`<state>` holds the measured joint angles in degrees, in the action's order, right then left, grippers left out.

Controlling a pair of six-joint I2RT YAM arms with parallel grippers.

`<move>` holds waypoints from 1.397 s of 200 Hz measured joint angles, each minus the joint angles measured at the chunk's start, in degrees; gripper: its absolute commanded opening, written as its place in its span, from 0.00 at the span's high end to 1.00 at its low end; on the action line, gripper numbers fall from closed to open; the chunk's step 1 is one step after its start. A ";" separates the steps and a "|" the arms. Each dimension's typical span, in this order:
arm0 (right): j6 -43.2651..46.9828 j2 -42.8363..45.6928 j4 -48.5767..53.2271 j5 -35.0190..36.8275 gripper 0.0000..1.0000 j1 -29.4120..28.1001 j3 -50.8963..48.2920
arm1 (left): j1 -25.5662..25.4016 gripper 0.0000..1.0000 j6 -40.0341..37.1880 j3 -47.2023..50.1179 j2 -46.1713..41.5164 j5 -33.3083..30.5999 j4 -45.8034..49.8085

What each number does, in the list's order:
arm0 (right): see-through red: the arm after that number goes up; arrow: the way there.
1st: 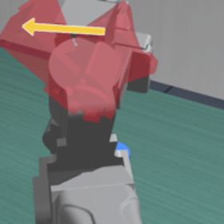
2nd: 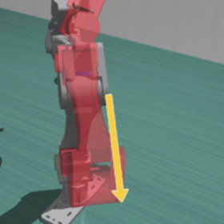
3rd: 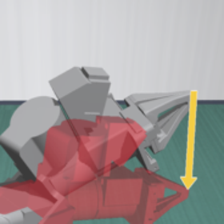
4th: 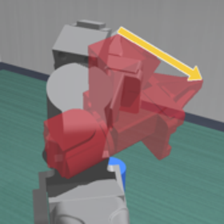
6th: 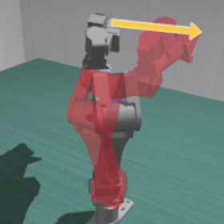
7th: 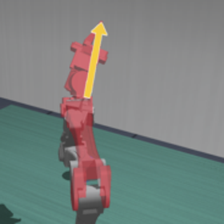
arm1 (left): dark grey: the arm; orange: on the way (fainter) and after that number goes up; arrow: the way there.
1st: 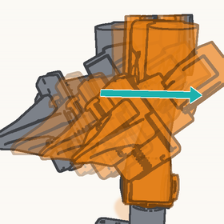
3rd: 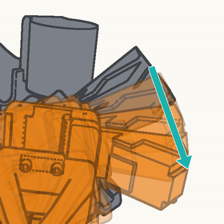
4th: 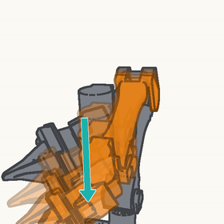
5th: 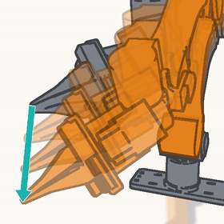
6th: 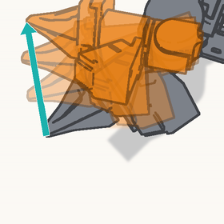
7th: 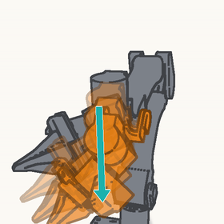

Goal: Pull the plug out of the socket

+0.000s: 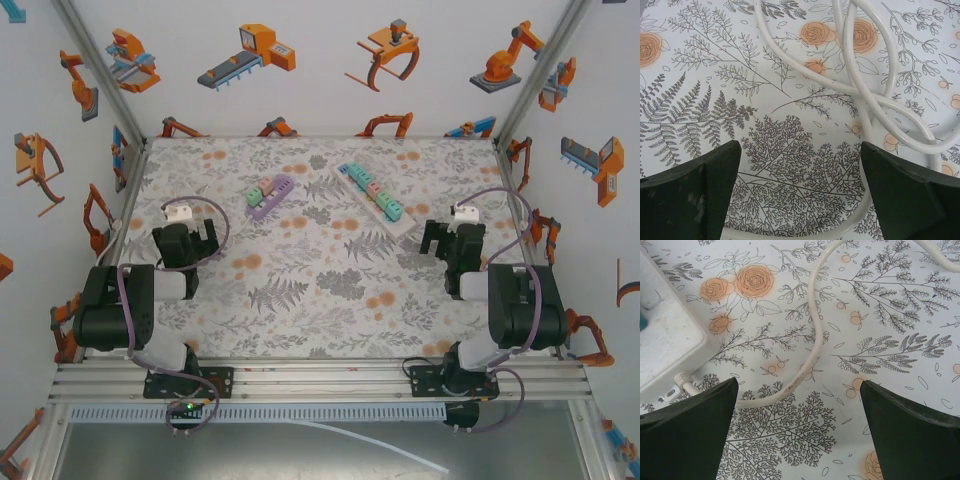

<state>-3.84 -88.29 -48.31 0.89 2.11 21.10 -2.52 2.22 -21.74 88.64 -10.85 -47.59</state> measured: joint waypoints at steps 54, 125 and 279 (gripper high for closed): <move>0.00 0.00 0.00 0.00 0.01 0.00 0.00 | 0.00 0.03 0.00 0.00 0.00 0.00 0.00; 0.00 0.00 0.00 -0.02 0.01 0.00 0.00 | 0.00 0.03 0.00 0.00 -0.02 0.04 0.00; -8.33 20.02 36.81 -11.32 0.04 -5.38 26.29 | -9.33 0.03 12.52 -1.57 -51.74 -0.79 29.55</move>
<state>-12.16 -68.27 -11.51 -10.44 -3.27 47.40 -11.86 14.74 -23.31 36.91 -11.64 -18.04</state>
